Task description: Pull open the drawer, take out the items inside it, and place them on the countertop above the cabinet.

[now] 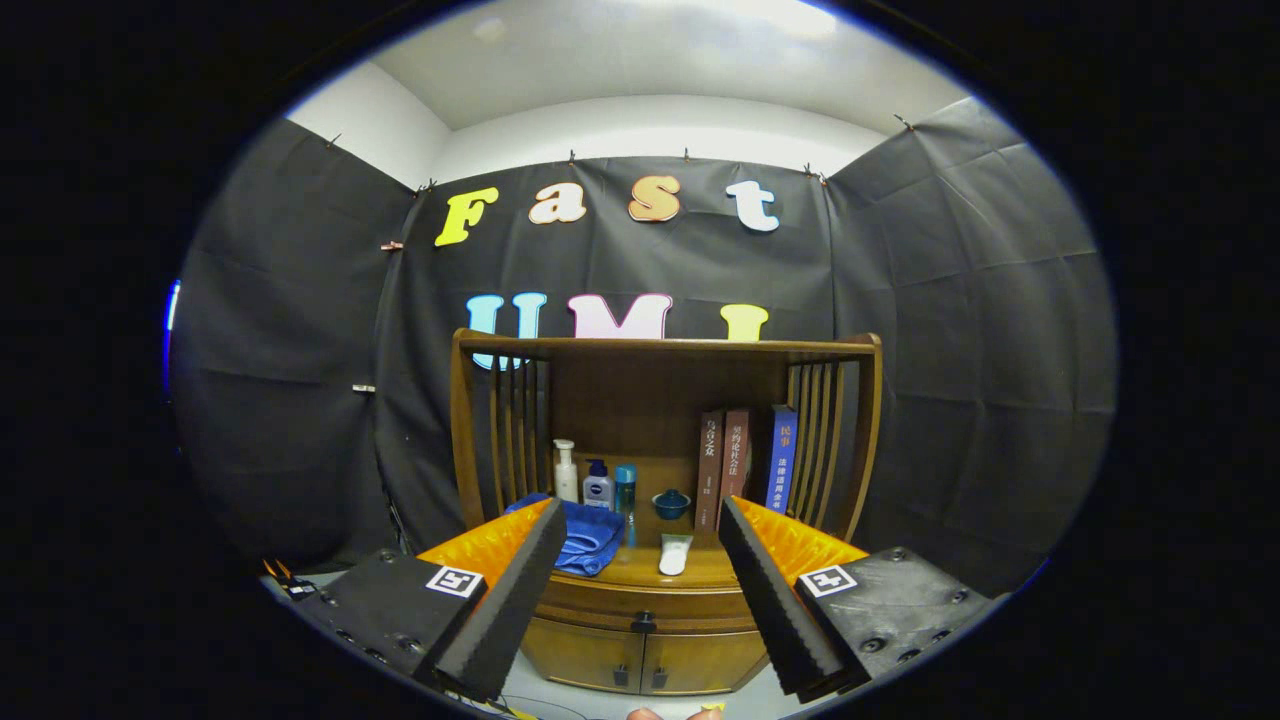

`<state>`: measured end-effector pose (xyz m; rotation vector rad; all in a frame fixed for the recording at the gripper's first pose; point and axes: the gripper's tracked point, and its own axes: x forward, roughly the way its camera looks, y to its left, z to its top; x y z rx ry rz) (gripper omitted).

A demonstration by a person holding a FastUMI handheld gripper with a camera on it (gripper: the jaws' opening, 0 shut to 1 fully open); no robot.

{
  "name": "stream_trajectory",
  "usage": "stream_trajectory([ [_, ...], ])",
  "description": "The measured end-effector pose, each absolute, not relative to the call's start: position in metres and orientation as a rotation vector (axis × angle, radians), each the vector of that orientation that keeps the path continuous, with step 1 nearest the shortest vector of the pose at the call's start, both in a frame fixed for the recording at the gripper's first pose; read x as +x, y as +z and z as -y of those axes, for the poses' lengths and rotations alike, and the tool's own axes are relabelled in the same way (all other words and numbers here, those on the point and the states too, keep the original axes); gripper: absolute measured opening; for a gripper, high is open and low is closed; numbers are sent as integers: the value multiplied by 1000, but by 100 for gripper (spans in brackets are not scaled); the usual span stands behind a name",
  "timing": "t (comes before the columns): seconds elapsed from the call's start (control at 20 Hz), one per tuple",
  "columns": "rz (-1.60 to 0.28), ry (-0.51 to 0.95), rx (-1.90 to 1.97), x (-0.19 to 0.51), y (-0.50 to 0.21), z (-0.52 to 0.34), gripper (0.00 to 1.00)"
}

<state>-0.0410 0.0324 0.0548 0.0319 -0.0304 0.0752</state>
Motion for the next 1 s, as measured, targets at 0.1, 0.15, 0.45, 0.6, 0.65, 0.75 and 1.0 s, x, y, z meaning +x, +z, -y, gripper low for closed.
stream_trajectory([
  [0.1,35,67,37,-44,57,-30,99],
  [0.15,37,62,41,-44,58,-29,99],
  [0.45,48,50,40,-44,59,-27,99],
  [0.6,49,48,25,-42,57,-30,99],
  [0.65,46,52,30,-42,56,-32,99],
  [0.75,46,56,37,-43,57,-34,99],
  [1.0,58,48,26,-43,61,-33,99],
])
